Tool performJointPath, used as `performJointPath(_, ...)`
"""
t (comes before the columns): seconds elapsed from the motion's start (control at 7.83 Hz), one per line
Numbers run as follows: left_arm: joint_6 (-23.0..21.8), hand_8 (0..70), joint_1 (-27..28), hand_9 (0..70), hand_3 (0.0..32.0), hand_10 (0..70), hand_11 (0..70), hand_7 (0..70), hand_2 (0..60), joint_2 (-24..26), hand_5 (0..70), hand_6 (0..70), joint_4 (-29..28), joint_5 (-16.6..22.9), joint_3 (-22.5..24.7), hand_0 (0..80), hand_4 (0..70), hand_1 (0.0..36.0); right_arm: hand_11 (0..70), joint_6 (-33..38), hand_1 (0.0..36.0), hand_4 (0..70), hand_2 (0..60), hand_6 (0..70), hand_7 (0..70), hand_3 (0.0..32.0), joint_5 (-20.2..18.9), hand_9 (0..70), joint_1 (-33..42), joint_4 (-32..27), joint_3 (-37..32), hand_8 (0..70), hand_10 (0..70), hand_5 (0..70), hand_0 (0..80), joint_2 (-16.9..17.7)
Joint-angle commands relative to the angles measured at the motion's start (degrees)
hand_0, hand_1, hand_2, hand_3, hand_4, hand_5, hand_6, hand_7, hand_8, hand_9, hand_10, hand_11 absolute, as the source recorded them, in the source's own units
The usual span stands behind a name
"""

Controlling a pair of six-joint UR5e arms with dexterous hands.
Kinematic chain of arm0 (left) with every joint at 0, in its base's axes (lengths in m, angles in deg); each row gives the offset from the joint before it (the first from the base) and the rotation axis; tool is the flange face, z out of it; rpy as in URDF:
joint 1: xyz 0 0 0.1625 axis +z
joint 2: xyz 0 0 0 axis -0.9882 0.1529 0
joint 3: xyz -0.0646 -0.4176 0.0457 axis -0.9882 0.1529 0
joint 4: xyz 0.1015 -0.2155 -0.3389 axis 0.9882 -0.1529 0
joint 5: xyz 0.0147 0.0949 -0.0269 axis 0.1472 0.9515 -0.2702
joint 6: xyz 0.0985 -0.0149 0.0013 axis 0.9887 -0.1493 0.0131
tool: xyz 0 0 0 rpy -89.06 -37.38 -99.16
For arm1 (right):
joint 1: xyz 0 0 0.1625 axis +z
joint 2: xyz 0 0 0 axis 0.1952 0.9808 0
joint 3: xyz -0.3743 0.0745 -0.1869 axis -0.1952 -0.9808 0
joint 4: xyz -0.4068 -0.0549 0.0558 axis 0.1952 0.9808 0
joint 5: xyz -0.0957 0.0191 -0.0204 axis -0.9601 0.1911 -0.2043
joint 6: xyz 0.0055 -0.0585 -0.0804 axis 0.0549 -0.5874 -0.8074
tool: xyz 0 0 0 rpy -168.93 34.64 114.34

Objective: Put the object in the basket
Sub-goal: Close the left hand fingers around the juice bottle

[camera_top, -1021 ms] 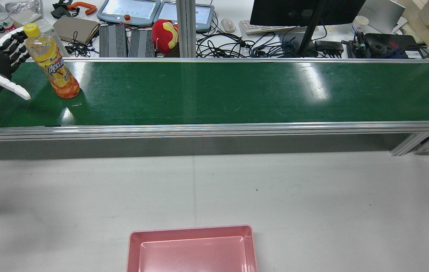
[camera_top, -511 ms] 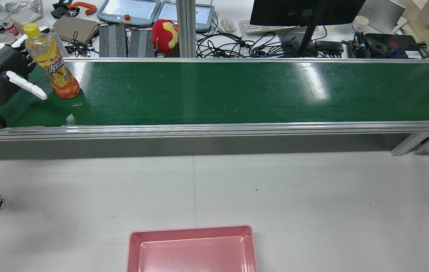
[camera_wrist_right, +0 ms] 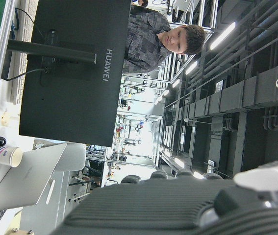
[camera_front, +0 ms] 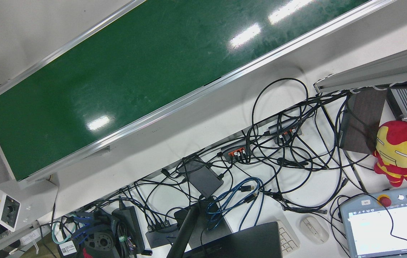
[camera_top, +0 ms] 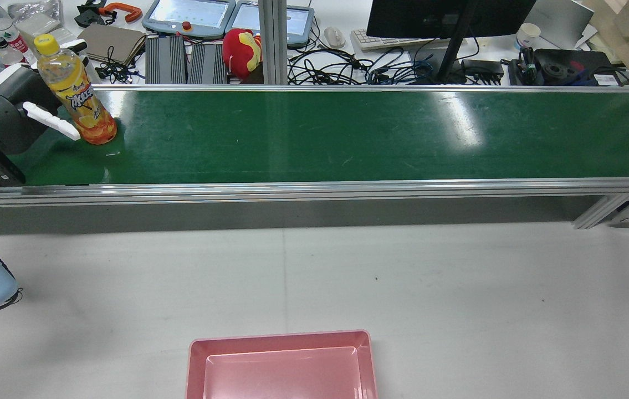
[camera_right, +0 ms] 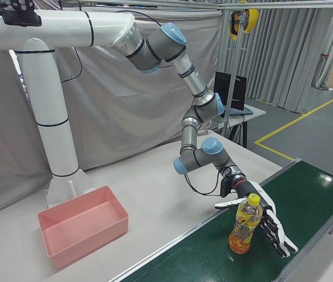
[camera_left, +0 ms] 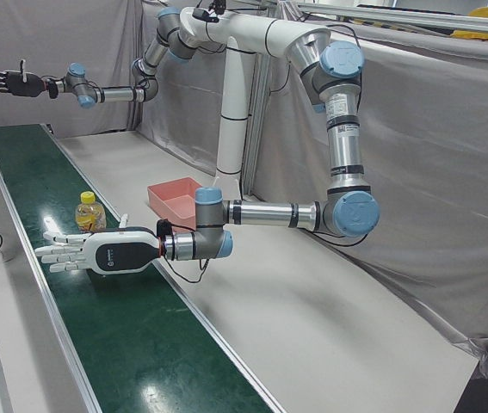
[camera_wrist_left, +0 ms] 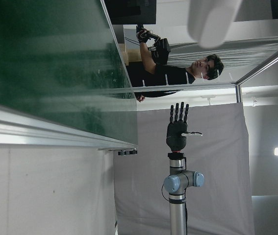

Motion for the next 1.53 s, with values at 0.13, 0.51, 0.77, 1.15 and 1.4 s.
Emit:
performJointPath(0.13, -0.9, 3.9, 1.2, 5.5, 0.0, 1.1, 4.2, 0.0, 0.0, 1.9, 19.6, 0.0, 1.0, 0.1, -0.5, 80.0, 5.1, 8.1, 0.0, 0.0, 0.0, 0.0, 0.0, 0.0, 0.0, 0.0, 0.0, 0.0, 0.0, 0.0, 0.0, 0.0, 0.0, 0.0, 0.0, 0.0)
performJointPath(0.51, -3.7, 10.6, 1.2, 14.9, 0.0, 5.5, 10.4, 0.0, 0.0, 4.2, 34.1, 0.0, 5.3, 0.1, -0.6, 80.0, 7.8, 7.9, 0.0, 0.0, 0.0, 0.0, 0.0, 0.0, 0.0, 0.0, 0.0, 0.0, 0.0, 0.0, 0.0, 0.0, 0.0, 0.0, 0.0, -0.1)
performJointPath(0.77, -3.7, 59.4, 1.2, 70.0, 0.0, 57.8, 70.0, 39.9, 60.0, 4.7, 70.0, 40.1, 8.2, 0.1, -0.6, 67.9, 70.0, 35.9, 0.0, 0.0, 0.0, 0.0, 0.0, 0.0, 0.0, 0.0, 0.0, 0.0, 0.0, 0.0, 0.0, 0.0, 0.0, 0.0, 0.0, 0.0)
performJointPath(1.15, -3.6, 70.0, 1.2, 70.0, 0.0, 70.0, 70.0, 70.0, 60.0, 7.1, 70.0, 70.0, 11.1, 0.3, -0.2, 80.0, 70.0, 36.0, 0.0, 0.0, 0.0, 0.0, 0.0, 0.0, 0.0, 0.0, 0.0, 0.0, 0.0, 0.0, 0.0, 0.0, 0.0, 0.0, 0.0, 0.0)
performJointPath(1.4, -3.8, 70.0, 1.2, 70.0, 0.0, 70.0, 70.0, 70.0, 60.0, 7.4, 70.0, 70.0, 12.5, 0.7, 4.0, 80.0, 70.0, 36.0, 0.0, 0.0, 0.0, 0.0, 0.0, 0.0, 0.0, 0.0, 0.0, 0.0, 0.0, 0.0, 0.0, 0.0, 0.0, 0.0, 0.0, 0.0)
